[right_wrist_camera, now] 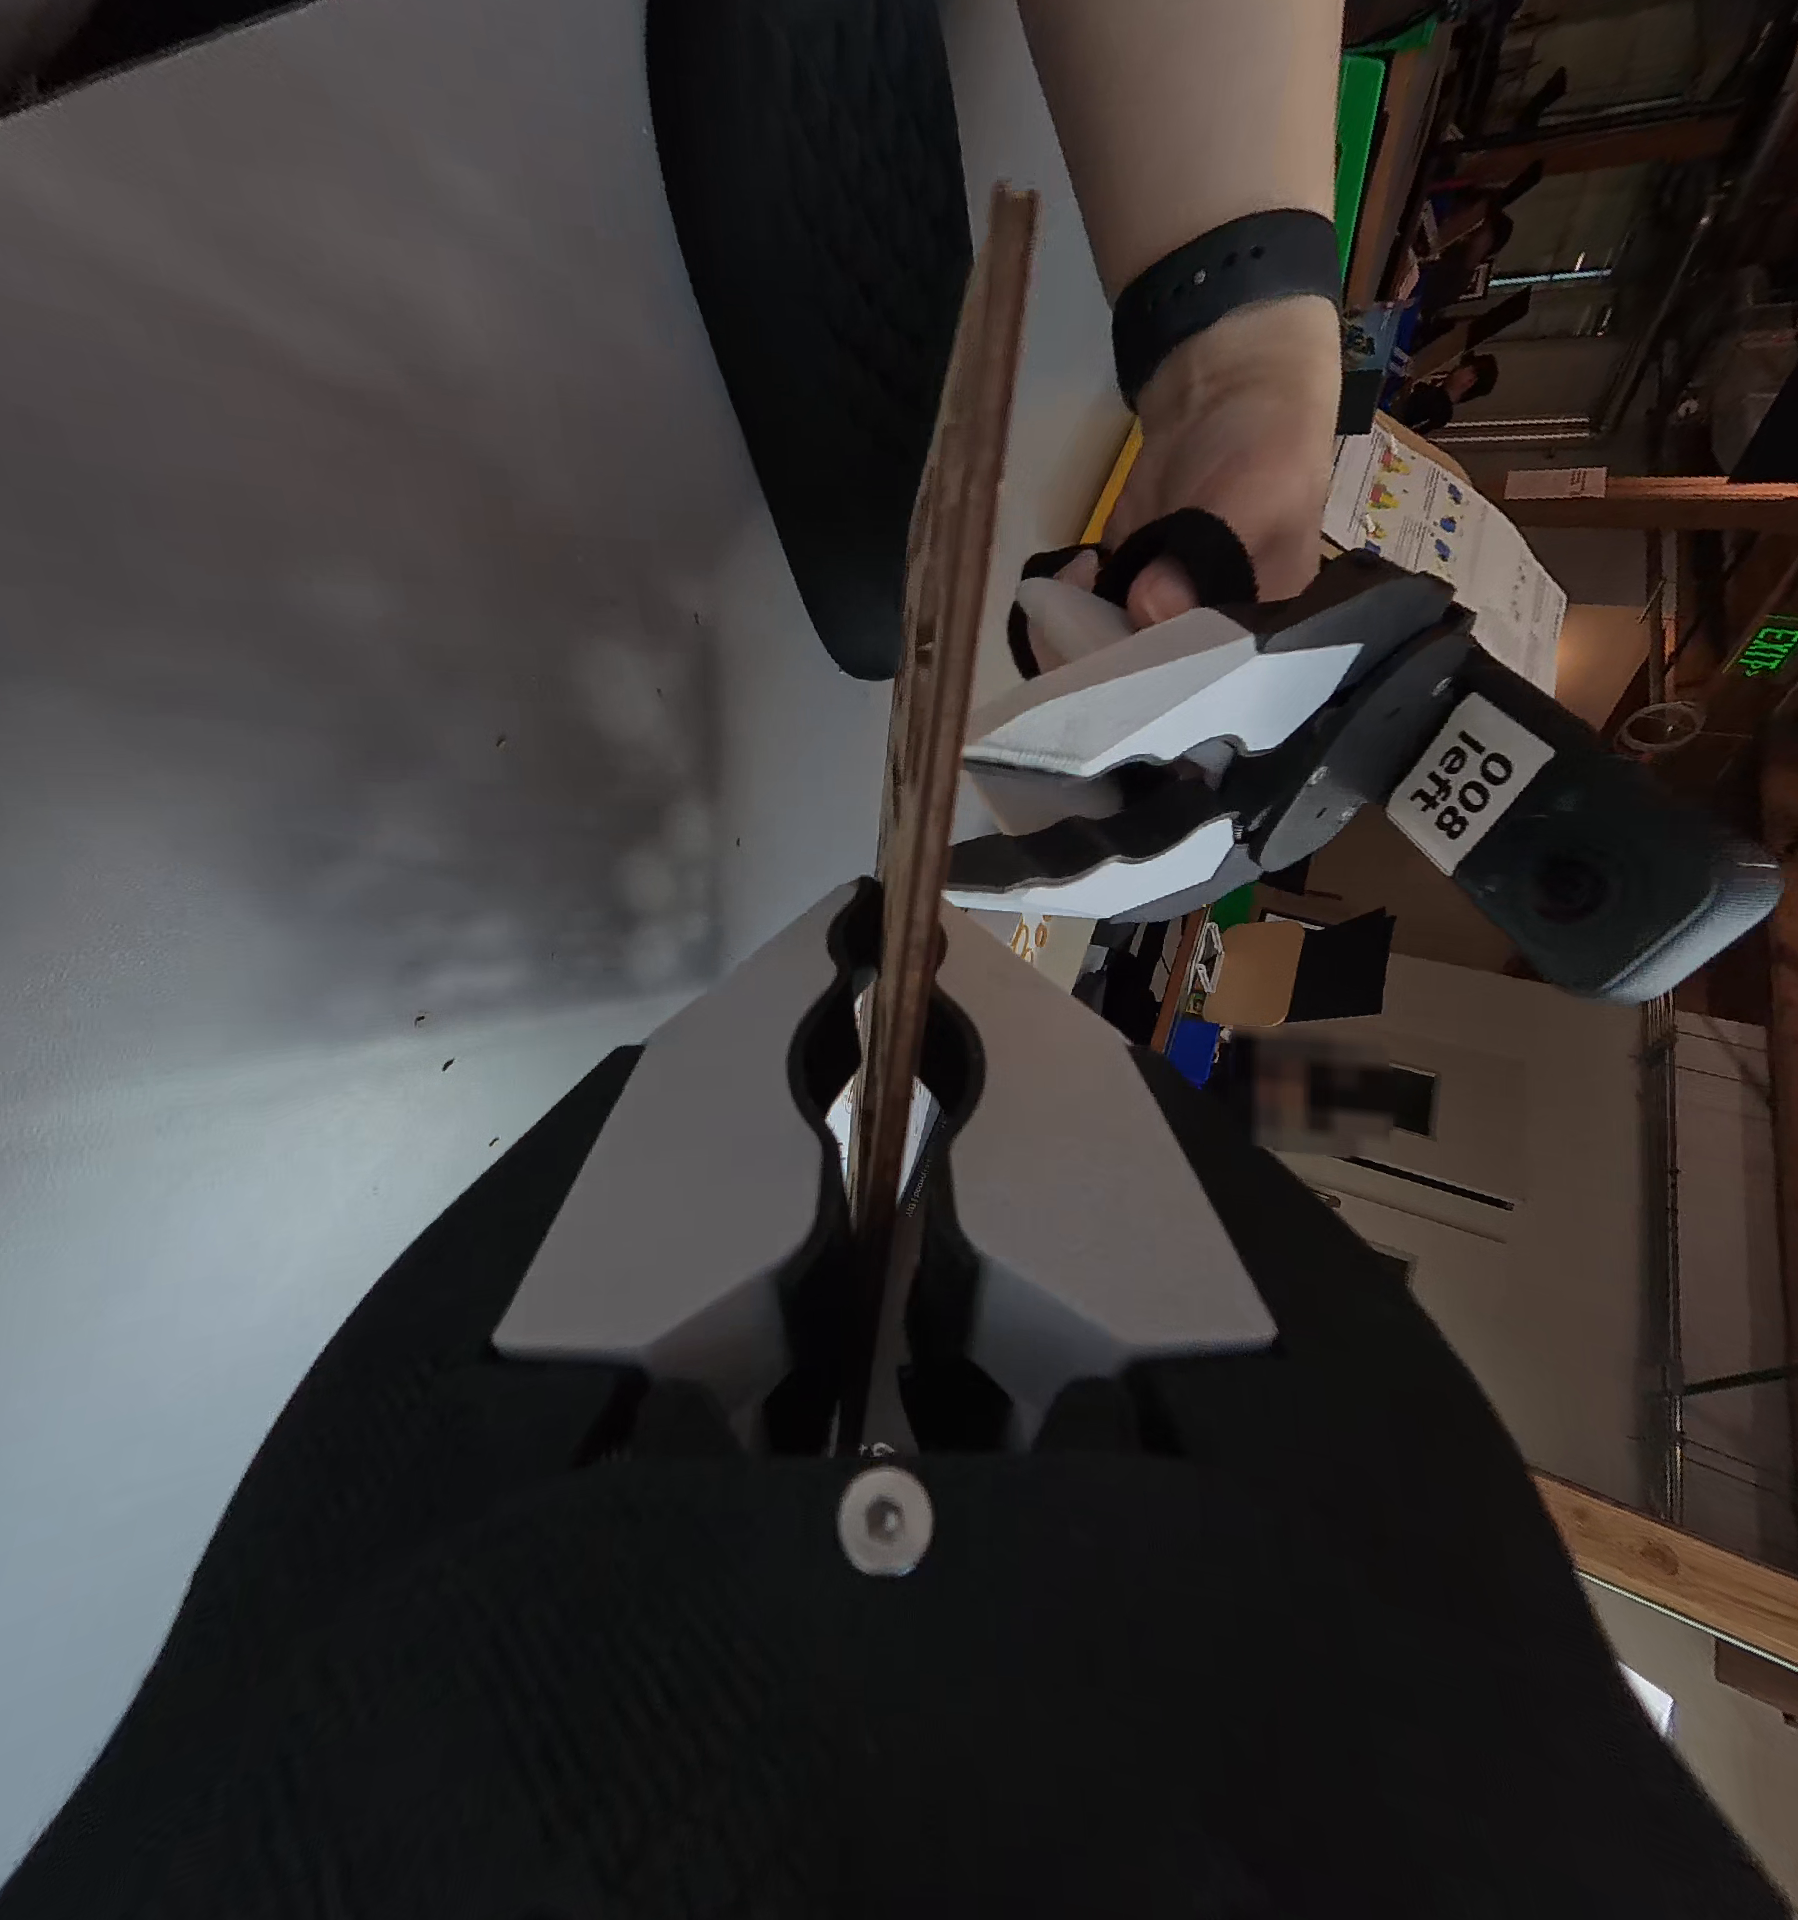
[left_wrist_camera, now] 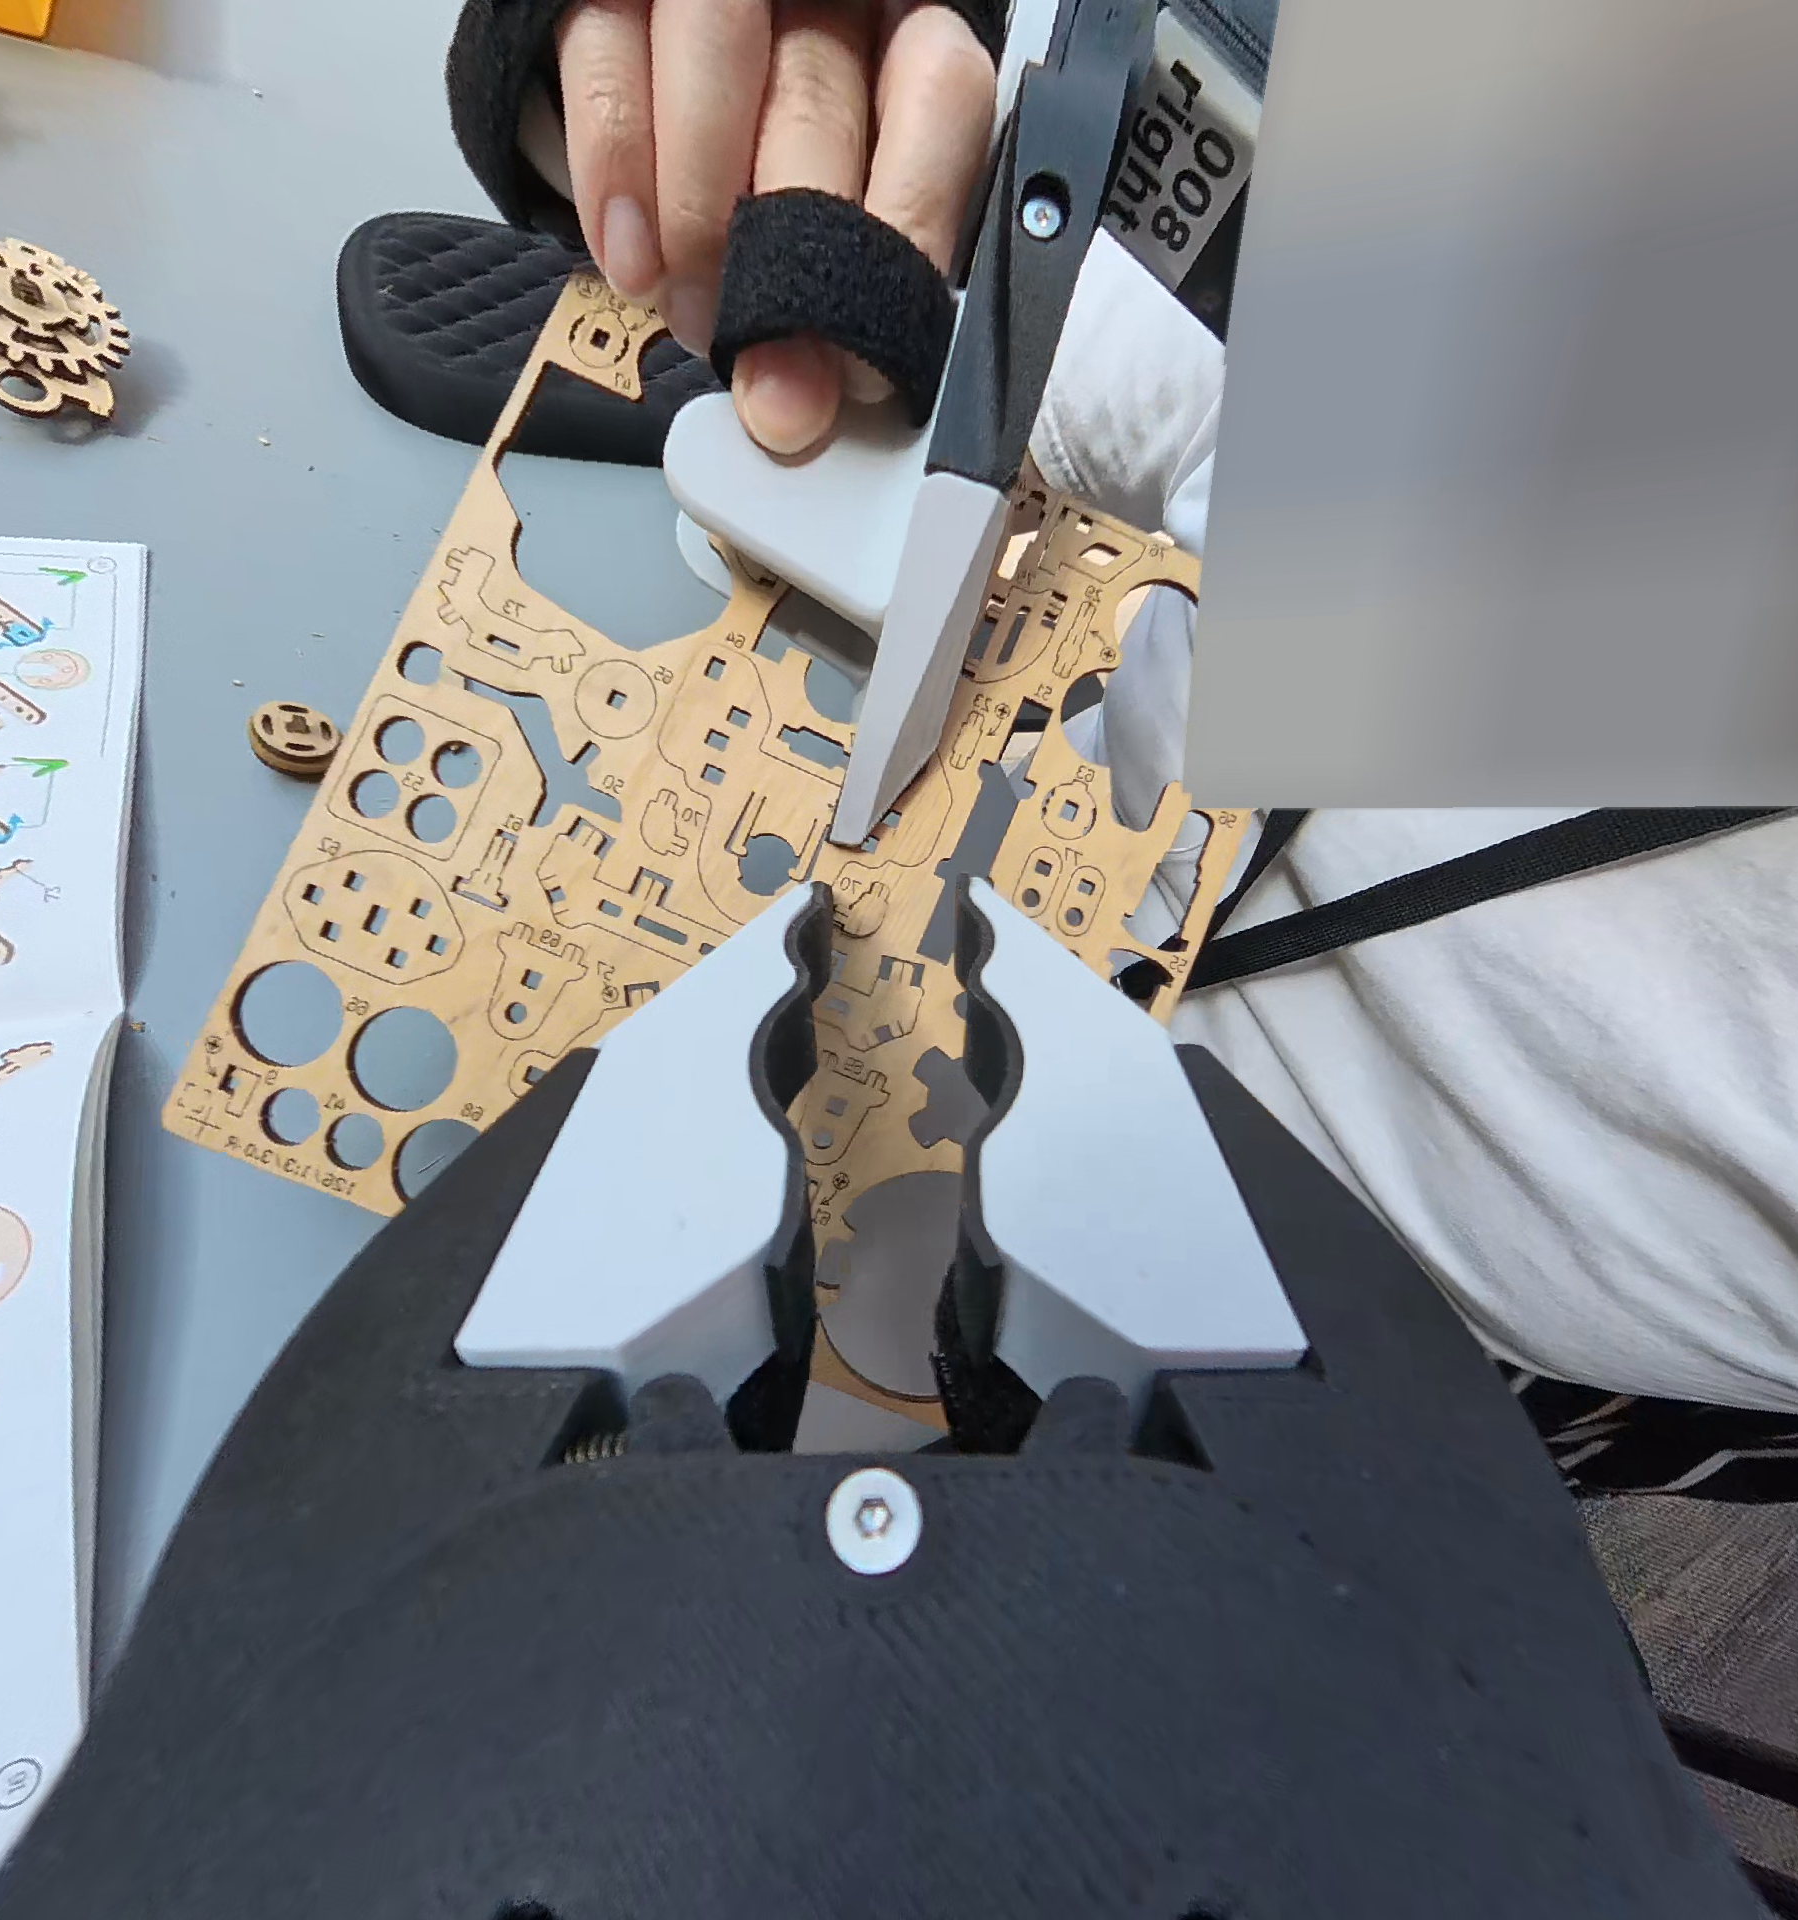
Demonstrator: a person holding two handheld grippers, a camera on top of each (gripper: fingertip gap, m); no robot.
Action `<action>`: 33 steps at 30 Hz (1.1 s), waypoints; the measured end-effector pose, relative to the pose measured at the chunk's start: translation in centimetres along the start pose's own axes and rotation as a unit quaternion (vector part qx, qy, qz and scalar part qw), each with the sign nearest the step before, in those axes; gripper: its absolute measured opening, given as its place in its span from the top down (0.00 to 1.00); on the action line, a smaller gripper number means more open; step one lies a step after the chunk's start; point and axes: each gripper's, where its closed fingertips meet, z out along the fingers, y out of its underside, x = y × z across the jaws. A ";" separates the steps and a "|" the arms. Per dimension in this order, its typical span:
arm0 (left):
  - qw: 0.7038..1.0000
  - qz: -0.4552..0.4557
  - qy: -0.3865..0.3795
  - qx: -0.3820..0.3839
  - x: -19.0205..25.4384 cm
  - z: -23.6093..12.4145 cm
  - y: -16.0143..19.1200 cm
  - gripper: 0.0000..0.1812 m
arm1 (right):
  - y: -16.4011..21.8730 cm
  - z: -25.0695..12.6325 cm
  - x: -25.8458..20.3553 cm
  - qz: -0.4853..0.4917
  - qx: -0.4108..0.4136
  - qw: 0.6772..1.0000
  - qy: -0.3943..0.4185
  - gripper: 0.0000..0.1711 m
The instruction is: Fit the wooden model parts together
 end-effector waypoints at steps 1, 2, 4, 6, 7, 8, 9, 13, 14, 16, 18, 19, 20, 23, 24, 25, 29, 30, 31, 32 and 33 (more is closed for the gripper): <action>1.000 0.004 -0.003 -0.006 -0.1 0.0 0.1 0.89 | -0.1 0.0 0.0 0.000 0.003 1.000 -0.001 0.99; 1.000 0.007 -0.005 -0.011 -0.1 0.1 0.2 0.90 | -0.2 0.1 -0.1 0.002 0.005 1.000 -0.003 0.99; 1.000 0.014 -0.004 -0.016 0.0 0.1 0.2 0.91 | -0.2 0.0 -0.1 0.004 0.007 1.000 -0.005 0.99; 1.000 0.023 0.001 -0.016 0.2 0.1 0.2 0.92 | -0.5 -0.1 -0.1 0.010 0.015 1.000 -0.008 0.99; 1.000 0.023 0.001 -0.013 0.1 0.1 0.1 0.93 | -0.5 -0.1 0.0 0.012 0.014 1.000 -0.007 0.99; 1.000 0.021 0.001 -0.010 0.1 0.1 0.0 0.93 | -0.4 -0.2 0.0 0.011 0.013 1.000 -0.005 0.99; 1.000 0.019 0.004 -0.007 0.1 0.0 -0.1 0.94 | -0.5 -0.2 0.1 0.012 0.016 1.000 -0.003 0.99; 1.000 0.018 0.002 0.002 0.0 0.0 -0.1 0.96 | -0.6 -0.3 0.1 0.015 0.020 1.000 -0.003 0.99; 1.000 0.019 0.001 0.003 0.0 0.0 -0.1 0.95 | -0.6 -0.3 0.2 0.013 0.019 1.000 -0.002 0.99; 1.000 0.018 0.002 0.013 0.1 -0.1 -0.3 0.93 | -0.5 -0.3 0.2 0.013 0.015 1.000 0.001 0.99; 0.999 0.005 -0.003 0.037 -0.4 -0.6 -0.6 0.95 | -0.1 -0.4 0.5 0.006 0.004 1.000 0.012 0.99; 0.998 -0.011 -0.015 0.054 -1.2 -1.2 -0.8 0.90 | 0.3 -0.4 0.7 -0.003 -0.007 1.000 0.021 0.99; 0.996 -0.037 -0.037 0.077 -2.3 -1.9 -1.0 0.78 | 0.7 -0.4 0.8 -0.011 -0.016 0.999 0.028 0.99; 0.976 -0.143 -0.054 0.153 -4.8 -4.3 -1.0 0.67 | 0.6 -0.7 1.6 -0.030 -0.012 0.998 0.062 0.99; 0.966 -0.175 -0.049 0.183 -5.2 -5.0 -1.0 0.65 | 0.6 -0.7 1.6 -0.039 -0.016 0.997 0.068 0.99; 0.956 -0.202 -0.044 0.208 -5.5 -5.7 -1.0 0.62 | 0.8 -0.7 1.7 -0.050 -0.024 0.996 0.074 0.99; 0.929 -0.274 0.025 0.246 -5.0 -6.5 -0.8 0.60 | 0.6 -0.2 1.2 -0.083 -0.028 0.993 0.075 0.99; 0.926 -0.279 0.036 0.252 -4.9 -6.7 -0.9 0.58 | 0.6 0.0 1.1 -0.088 -0.030 0.993 0.076 0.99; 0.922 -0.279 0.044 0.263 -4.8 -7.1 -1.1 0.58 | 0.7 0.0 1.1 -0.096 -0.035 0.992 0.080 0.99; 0.919 -0.276 0.048 0.277 -4.7 -7.6 -1.4 0.59 | 0.7 0.0 1.2 -0.102 -0.039 0.990 0.085 0.99; 0.917 -0.270 0.045 0.290 -4.8 -8.2 -1.7 0.59 | 0.9 0.0 1.2 -0.103 -0.042 0.990 0.086 0.99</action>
